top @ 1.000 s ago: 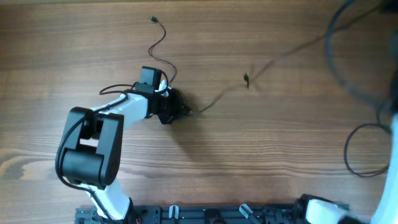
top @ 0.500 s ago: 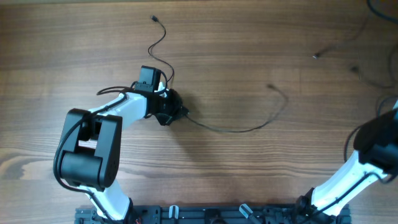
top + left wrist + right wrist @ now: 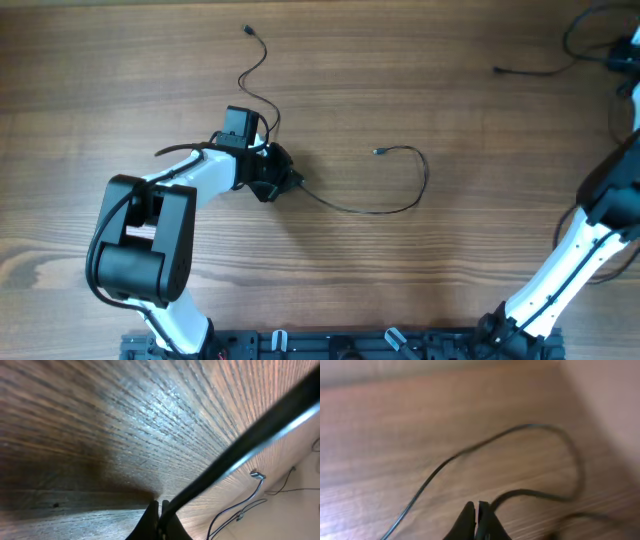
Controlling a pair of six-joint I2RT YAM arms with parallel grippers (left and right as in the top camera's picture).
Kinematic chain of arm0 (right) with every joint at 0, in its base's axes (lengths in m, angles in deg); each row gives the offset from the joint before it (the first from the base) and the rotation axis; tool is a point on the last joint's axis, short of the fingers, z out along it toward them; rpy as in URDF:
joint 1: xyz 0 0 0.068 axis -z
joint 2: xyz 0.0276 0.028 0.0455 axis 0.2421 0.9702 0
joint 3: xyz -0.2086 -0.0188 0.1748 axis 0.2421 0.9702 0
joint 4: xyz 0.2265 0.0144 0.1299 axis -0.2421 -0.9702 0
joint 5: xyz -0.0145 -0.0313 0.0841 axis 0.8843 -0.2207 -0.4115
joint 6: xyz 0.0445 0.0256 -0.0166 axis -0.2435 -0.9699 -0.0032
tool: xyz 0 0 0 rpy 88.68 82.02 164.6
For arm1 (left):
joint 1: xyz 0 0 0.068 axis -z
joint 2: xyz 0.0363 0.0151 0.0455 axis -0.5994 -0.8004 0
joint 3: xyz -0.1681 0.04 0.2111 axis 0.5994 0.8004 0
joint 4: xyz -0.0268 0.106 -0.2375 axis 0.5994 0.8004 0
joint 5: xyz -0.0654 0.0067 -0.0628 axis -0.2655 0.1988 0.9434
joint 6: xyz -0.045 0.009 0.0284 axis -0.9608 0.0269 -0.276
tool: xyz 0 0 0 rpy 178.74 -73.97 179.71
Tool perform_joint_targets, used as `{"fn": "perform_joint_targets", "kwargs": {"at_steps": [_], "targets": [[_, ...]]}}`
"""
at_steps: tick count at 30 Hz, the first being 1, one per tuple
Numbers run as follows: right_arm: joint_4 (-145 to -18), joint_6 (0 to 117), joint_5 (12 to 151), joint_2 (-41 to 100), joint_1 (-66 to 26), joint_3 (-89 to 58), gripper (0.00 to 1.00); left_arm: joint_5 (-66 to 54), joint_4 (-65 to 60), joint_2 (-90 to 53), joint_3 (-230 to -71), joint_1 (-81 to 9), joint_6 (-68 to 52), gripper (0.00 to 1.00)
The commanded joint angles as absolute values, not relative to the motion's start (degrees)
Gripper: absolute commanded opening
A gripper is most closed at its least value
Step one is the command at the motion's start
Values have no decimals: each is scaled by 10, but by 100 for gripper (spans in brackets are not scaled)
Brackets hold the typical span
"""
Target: Untangle cables
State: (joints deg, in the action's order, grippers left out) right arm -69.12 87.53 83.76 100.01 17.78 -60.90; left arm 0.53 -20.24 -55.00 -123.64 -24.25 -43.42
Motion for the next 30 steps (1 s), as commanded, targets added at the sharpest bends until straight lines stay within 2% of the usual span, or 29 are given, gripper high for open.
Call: {"fn": "perform_joint_targets", "kwargs": {"at_steps": [1, 3, 5, 9, 12, 14, 16, 19, 21, 23, 25, 27, 29, 30], "targets": [[-684, 809, 777, 1005, 171, -615, 40, -99, -198, -579, -1212, -247, -451, 4], [-683, 754, 793, 1000, 171, -618, 100, -99, -200, -579, -1212, -247, -451, 4], [-692, 703, 794, 981, 173, -618, 100, -99, -200, -579, -1212, -247, -450, 4], [-701, 700, 834, 913, 173, -618, 100, -99, -200, -579, -1212, -247, -450, 4], [-802, 565, 1081, 828, 173, -618, 100, -82, -225, -579, -1212, -236, -444, 4], [-938, 484, 1177, 784, 176, -618, 100, -52, -316, -579, -1212, -205, -443, 4], [-1005, 481, 1167, 778, 177, -618, 100, -47, -424, -579, -1212, -168, -443, 4], [-1113, 483, 1062, 778, 172, -618, 100, -45, -578, -579, -1212, -97, -409, 4], [-1144, 511, 969, 777, 163, -618, 100, -12, -661, -579, -1217, -65, -386, 4], [-1167, 583, 802, 775, 151, -618, 100, 25, -741, -579, -1244, -36, -385, 4], [-1198, 657, 656, 773, 137, -618, 100, 39, -766, -579, -1274, -20, -385, 10], [-1242, 662, 642, 773, 120, -618, 100, 39, -746, -575, -1282, -26, -385, 17], [-1270, 662, 664, 773, 97, -618, 99, 39, -667, -567, -1282, -48, -381, 32], [-1276, 660, 673, 773, 78, -618, 100, 41, -625, -562, -1282, -63, -370, 61]]}}
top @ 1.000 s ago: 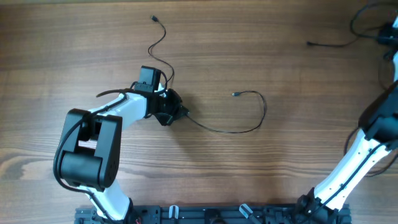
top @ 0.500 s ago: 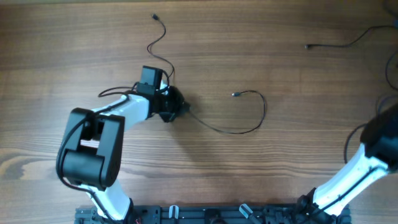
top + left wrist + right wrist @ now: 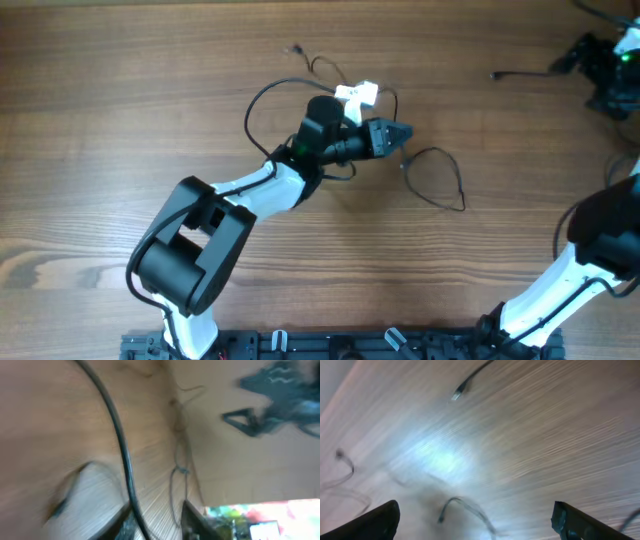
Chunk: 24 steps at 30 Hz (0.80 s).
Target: Untangle cables
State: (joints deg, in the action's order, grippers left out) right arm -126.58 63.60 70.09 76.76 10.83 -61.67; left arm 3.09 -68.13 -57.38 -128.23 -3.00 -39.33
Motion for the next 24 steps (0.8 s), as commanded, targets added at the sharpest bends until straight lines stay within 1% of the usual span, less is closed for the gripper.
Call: {"fn": "perform_joint_targets", "kwargs": {"at_steps": [1, 4, 5, 6, 10, 11, 12, 13, 15, 17, 20, 22, 23, 24], "targets": [[-1277, 659, 673, 773, 56, -617, 100, 53, -579, -553, -1282, -84, -352, 99], [-1273, 658, 677, 773, -13, -617, 100, 68, -502, -519, -1282, -131, -324, 100], [-1267, 653, 688, 773, -50, -616, 100, 46, -453, -500, -1282, -150, -309, 100], [-1265, 646, 704, 774, -82, -615, 100, -12, -381, -480, -1282, -170, -308, 100], [-1196, 678, 709, 776, -184, -570, 100, -184, -203, -437, -1282, -220, -308, 100], [-1176, 697, 711, 776, -211, -543, 96, -222, -164, -429, -1282, -234, -308, 100], [-1161, 694, 726, 776, -234, -516, 86, -234, -140, -425, -1282, -246, -308, 100], [-1144, 665, 767, 776, -265, -475, 82, -233, -119, -425, -1282, -258, -308, 100], [-1120, 588, 834, 776, -301, -411, 80, -233, -97, -425, -1282, -267, -308, 100], [-1097, 554, 838, 776, -330, -348, 79, -241, -69, -419, -1282, -277, -308, 100], [-1055, 506, 833, 776, -357, -265, 67, -330, -7, -372, -1282, -295, -308, 100], [-1016, 477, 833, 776, -372, -208, 63, -424, 44, -308, -1282, -311, -308, 100], [-992, 476, 833, 776, -374, -189, 58, -449, 63, -280, -1282, -318, -308, 100], [-947, 477, 833, 776, -374, -169, 28, -466, 84, -242, -1282, -326, -308, 100]]}}
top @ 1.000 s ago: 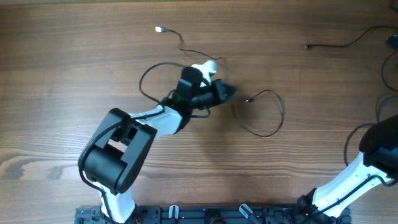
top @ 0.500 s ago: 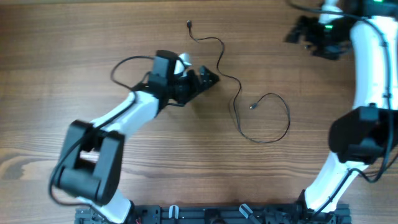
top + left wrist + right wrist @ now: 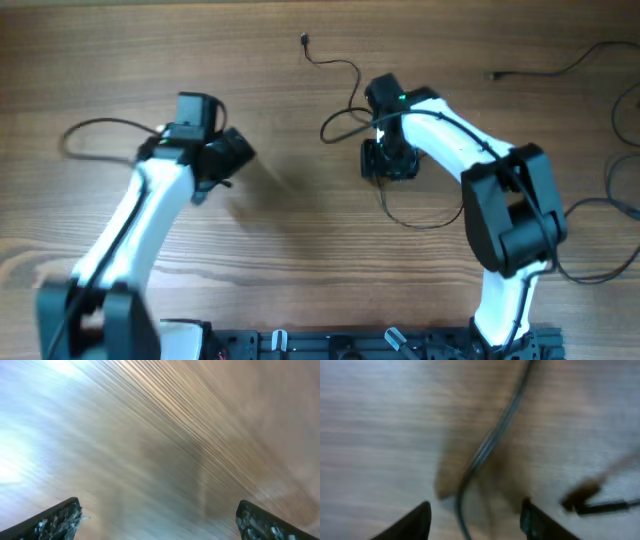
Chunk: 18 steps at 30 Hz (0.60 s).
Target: Untangle cables
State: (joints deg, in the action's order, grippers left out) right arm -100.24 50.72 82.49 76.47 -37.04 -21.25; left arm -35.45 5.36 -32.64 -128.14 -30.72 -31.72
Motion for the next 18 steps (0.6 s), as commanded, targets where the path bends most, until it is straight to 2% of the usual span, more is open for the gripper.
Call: {"fn": "perform_joint_targets", "kwargs": {"at_steps": [1, 4, 9, 13, 16, 18], "targets": [[-931, 484, 834, 776, -373, -170, 4, -469, 99, -215, -1282, -331, -308, 100], [-918, 544, 834, 745, -362, -230, 4, -468, 142, -166, -1282, -334, -308, 100], [-911, 647, 845, 563, -305, -393, 4, -468, 175, -163, -1281, -334, -308, 100], [-831, 691, 899, 468, -248, -397, 4, -468, 173, -164, -1281, -334, -308, 100], [-769, 752, 904, 473, -209, -395, 4, -468, 173, -164, -1281, -334, -308, 100], [-734, 750, 904, 492, -188, -395, 4, -468, 173, -164, -1281, -334, -308, 100]]}}
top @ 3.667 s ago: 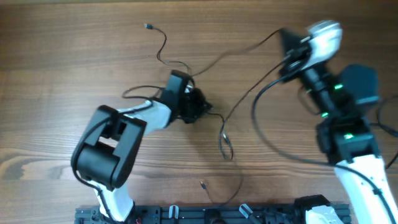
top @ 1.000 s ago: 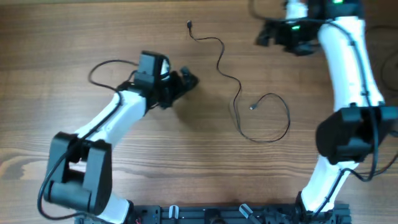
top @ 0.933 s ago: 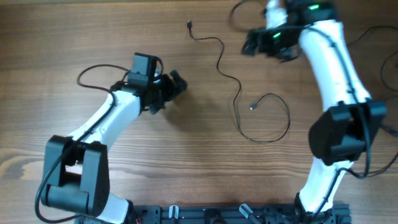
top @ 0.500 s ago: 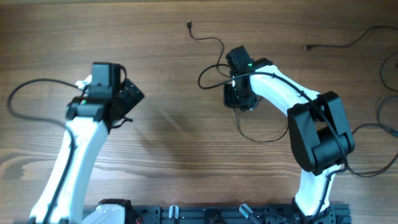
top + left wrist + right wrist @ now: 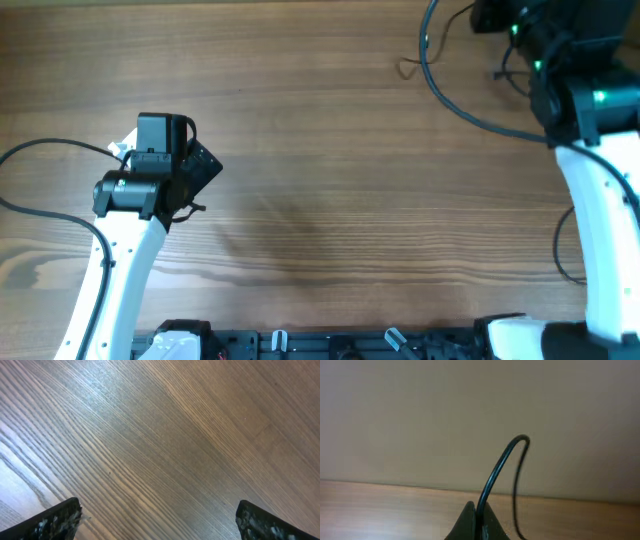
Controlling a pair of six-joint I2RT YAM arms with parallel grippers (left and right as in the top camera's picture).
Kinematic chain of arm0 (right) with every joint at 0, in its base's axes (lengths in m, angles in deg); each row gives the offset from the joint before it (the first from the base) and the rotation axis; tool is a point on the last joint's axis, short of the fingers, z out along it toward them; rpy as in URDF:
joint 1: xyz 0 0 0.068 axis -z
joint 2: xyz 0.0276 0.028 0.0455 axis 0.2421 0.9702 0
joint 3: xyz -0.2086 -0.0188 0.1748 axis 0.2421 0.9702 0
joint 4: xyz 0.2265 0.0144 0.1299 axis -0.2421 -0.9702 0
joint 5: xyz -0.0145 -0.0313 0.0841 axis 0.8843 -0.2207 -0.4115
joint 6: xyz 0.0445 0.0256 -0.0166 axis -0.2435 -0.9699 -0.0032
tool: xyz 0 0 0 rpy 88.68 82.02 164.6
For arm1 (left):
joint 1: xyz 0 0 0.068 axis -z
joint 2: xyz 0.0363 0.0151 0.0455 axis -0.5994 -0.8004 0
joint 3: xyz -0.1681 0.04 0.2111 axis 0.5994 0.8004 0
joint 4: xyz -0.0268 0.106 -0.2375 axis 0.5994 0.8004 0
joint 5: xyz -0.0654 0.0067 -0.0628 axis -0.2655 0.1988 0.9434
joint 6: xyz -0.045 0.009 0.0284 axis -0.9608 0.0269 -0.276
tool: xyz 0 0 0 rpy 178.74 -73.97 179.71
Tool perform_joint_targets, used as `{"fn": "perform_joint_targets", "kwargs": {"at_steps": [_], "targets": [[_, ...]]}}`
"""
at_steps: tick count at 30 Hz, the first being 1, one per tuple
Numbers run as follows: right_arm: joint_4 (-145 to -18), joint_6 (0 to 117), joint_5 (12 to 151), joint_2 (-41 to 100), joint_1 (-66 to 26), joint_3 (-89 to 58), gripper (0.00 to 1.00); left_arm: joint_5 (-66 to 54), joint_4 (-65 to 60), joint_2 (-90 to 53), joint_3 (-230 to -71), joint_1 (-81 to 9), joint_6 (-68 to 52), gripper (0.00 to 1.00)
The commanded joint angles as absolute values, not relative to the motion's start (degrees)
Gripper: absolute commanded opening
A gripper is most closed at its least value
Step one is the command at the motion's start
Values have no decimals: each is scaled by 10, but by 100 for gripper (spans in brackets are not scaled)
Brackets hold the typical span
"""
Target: Untangle cables
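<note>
A black cable curves from the back edge down toward the right arm in the overhead view. My right gripper sits at the far back right, raised, and is shut on this cable. In the right wrist view the cable arches up out of the closed gripper against a plain wall. A thin cable end lies on the table by the loop. My left gripper is at the left, open and empty. Its fingertips frame bare wood, far from any cable.
The wooden table fills the overhead view. A dark lead runs from the left wrist off the left edge. More black wiring hangs around the right arm. The robot bases line the front edge.
My right gripper was open over the cable at the table's middle. It is now shut on the cable at the far back right, lifted. The left arm has shifted slightly toward the front left, still open.
First my left gripper was shut on a cable left of centre, with the right arm at the far right. Then the left gripper had the cable near the middle. Later it stood open and empty at the left, with the right over the cable, which the right now holds.
</note>
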State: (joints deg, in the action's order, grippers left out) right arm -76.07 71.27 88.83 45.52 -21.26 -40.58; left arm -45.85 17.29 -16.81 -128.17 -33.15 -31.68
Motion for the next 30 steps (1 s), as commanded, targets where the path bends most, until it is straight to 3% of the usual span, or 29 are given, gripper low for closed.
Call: {"fn": "perform_joint_targets", "kwargs": {"at_steps": [1, 5, 8, 14, 16, 21, 27, 30], "targets": [[-713, 750, 904, 504, -180, -395, 4, -468, 173, -164, -1281, -334, -308, 100], [-595, 789, 897, 569, -173, -395, 4, -468, 173, -164, -1281, -334, -308, 100], [-580, 796, 897, 601, -173, -395, 4, -468, 173, -164, -1281, -334, -308, 100], [-941, 718, 902, 605, -146, -392, 4, -468, 173, -164, -1281, -334, -308, 100], [-983, 698, 902, 605, -112, -392, 4, -468, 173, -164, -1281, -334, -308, 100], [-859, 713, 877, 635, -45, -384, 4, -468, 173, -164, -1281, -334, -308, 100], [-770, 839, 719, 771, -84, -384, 4, -468, 173, -164, -1281, -334, -308, 100], [-769, 857, 777, 814, -107, -384, 4, -468, 173, -163, -1281, -334, -308, 100]]}}
